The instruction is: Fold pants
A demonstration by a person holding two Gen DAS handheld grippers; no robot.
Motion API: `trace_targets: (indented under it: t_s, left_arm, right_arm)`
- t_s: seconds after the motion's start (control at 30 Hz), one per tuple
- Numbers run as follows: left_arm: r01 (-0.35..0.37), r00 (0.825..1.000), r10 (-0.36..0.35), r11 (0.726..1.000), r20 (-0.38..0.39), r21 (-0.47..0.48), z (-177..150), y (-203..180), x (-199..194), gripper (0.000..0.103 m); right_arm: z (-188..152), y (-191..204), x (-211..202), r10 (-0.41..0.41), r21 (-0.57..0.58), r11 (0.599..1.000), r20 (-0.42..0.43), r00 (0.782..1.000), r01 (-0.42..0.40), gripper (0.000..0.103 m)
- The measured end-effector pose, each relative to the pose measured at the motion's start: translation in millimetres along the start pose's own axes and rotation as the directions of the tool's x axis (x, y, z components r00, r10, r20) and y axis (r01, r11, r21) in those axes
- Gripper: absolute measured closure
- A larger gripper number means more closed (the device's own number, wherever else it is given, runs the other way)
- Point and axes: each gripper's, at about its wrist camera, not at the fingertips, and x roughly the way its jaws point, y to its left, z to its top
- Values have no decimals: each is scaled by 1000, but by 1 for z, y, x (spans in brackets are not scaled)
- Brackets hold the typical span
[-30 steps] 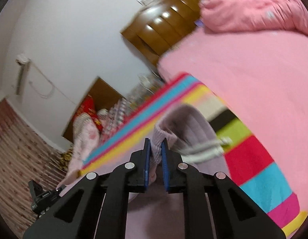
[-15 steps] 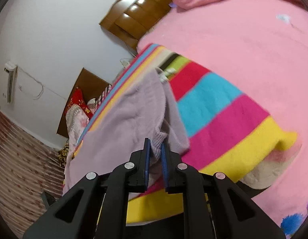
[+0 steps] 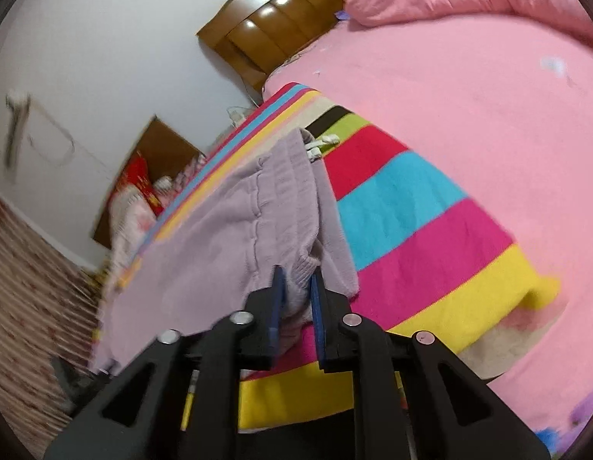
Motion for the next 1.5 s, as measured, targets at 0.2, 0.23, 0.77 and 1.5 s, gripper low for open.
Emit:
trace_targets:
  t_s: [0.2, 0.23, 0.77, 1.5]
  left_arm:
    - [-26, 999, 24, 999, 42, 33, 2, -20, -8, 55]
    - [-17, 999, 15, 999, 41, 31, 3, -22, -9, 55]
    - [-162, 986, 162, 987, 39, -14, 49, -30, -3, 97]
    - [-177, 972, 175, 984, 157, -6, -28, -4, -30, 97]
  right_arm:
    - [-6, 49, -28, -101, -210, 969, 152, 983, 132, 35]
    - [-8, 68, -32, -100, -274, 950, 184, 978, 149, 35]
    - [-65, 126, 51, -82, -562, 825, -5, 997, 65, 47]
    - [-64, 149, 38, -31, -558, 829, -11, 999, 20, 47]
